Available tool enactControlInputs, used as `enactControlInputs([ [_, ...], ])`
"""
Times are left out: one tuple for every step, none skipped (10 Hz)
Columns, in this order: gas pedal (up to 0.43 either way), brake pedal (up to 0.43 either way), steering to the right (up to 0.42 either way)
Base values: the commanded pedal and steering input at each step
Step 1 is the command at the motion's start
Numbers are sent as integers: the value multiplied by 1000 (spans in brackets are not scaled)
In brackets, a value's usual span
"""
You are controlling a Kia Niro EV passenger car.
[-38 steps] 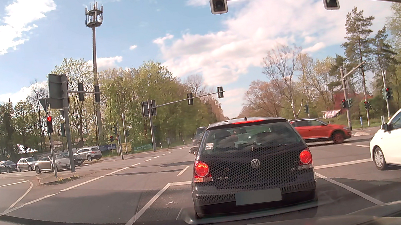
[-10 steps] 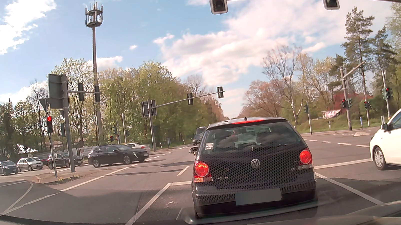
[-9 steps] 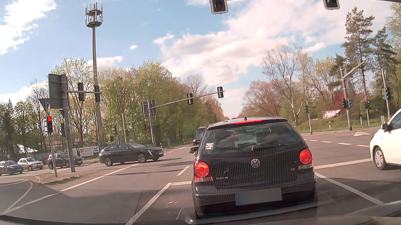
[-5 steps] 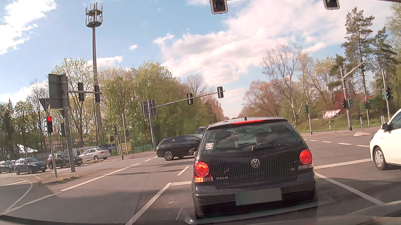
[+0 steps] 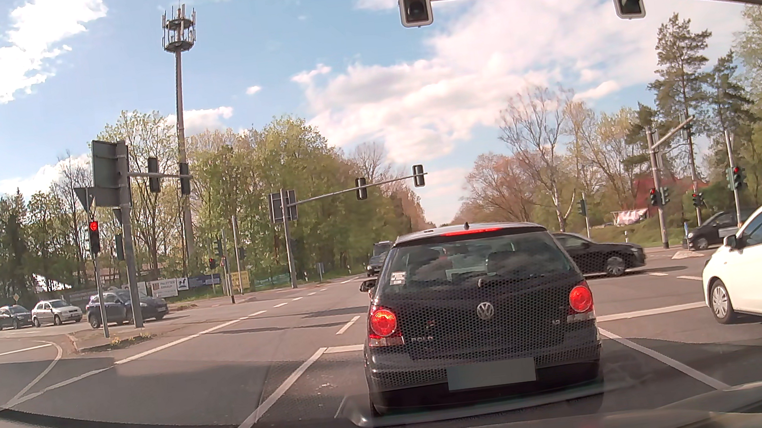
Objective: Follow the waypoints while adhering to traffic rules and regulations
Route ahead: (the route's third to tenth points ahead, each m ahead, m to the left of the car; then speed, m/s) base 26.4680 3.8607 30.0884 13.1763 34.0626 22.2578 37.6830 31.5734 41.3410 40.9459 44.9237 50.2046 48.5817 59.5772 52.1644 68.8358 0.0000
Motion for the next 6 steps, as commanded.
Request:
enactControlInputs([
  [0, 250, -1],
  [0, 250, -1],
  [0, 250, -1],
  [0, 250, -1],
  [0, 250, -1],
  [0, 250, -1],
])
